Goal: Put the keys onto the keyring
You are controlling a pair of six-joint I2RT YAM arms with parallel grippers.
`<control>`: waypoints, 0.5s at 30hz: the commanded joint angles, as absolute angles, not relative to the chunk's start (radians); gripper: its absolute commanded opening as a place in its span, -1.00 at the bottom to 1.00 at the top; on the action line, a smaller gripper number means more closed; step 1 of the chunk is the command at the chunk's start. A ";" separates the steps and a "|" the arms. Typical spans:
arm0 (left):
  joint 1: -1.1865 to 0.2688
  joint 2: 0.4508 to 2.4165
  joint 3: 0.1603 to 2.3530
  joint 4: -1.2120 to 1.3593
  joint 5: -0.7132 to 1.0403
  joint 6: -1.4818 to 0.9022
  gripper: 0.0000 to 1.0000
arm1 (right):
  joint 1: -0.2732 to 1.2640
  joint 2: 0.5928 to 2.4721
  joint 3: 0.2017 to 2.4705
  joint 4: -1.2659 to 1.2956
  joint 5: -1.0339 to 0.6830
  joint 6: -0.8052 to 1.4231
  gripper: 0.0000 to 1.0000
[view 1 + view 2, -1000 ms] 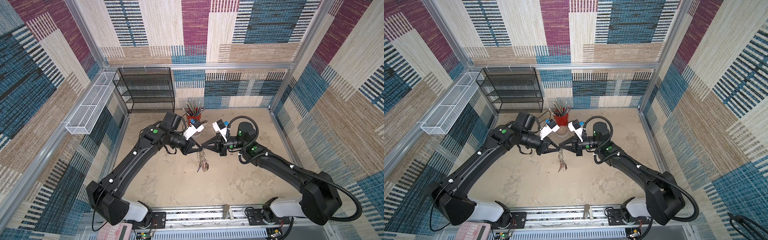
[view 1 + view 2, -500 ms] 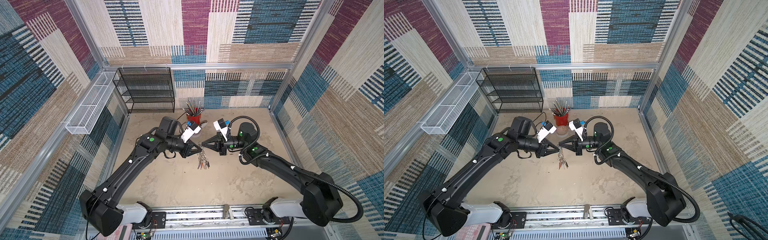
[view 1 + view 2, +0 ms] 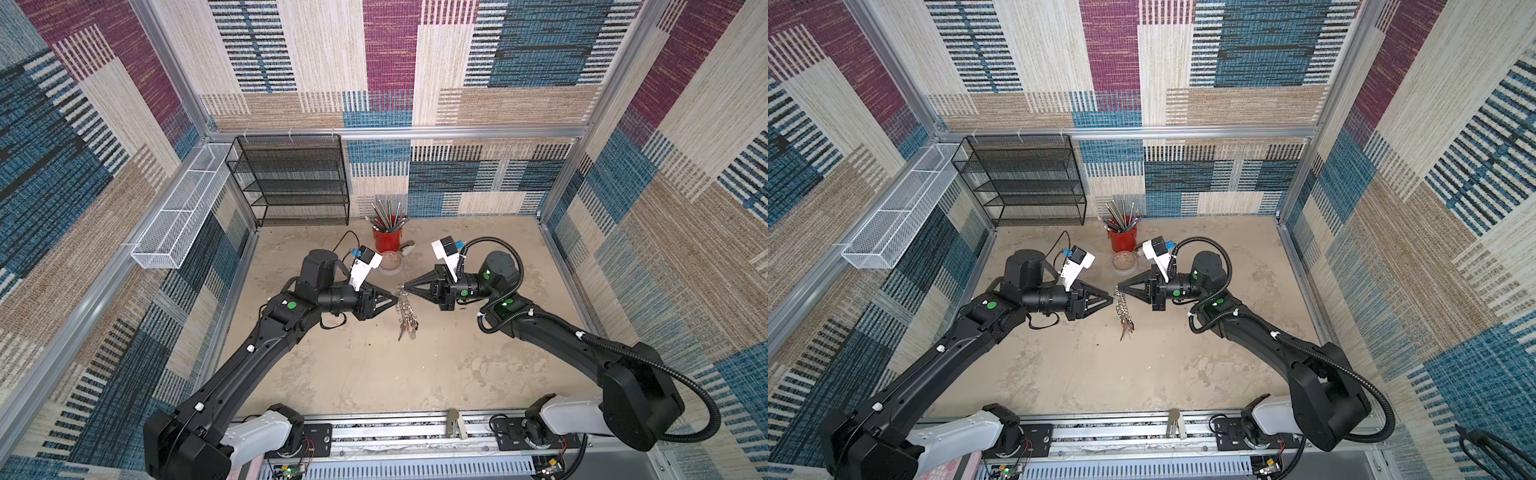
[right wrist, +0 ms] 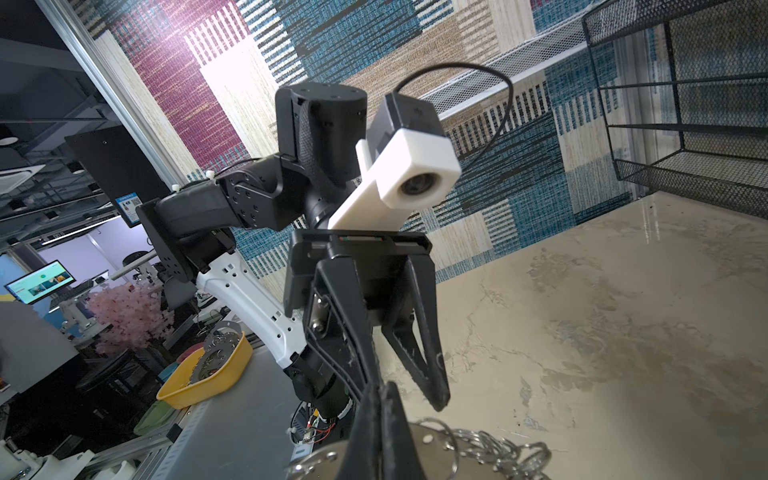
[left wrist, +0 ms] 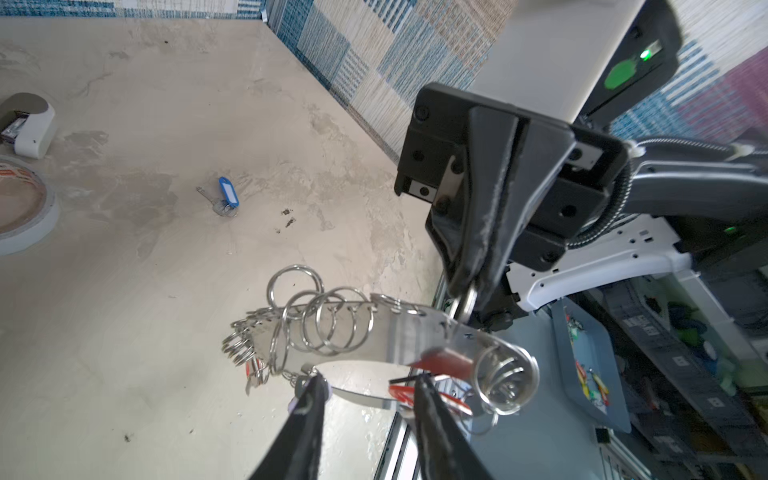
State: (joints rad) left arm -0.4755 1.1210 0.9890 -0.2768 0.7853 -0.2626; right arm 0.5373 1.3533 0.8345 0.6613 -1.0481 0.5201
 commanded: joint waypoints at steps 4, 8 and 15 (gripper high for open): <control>-0.476 1.085 0.898 0.024 0.897 -0.407 -0.14 | 0.537 1.365 0.837 0.797 -1.056 0.592 -1.00; -0.477 1.077 0.847 0.147 0.914 -0.467 -0.14 | 0.538 1.373 0.841 0.798 -1.058 0.596 -1.00; -0.480 1.094 0.801 0.300 0.909 -0.543 -0.26 | 0.538 1.382 0.840 0.804 -1.063 0.606 -1.00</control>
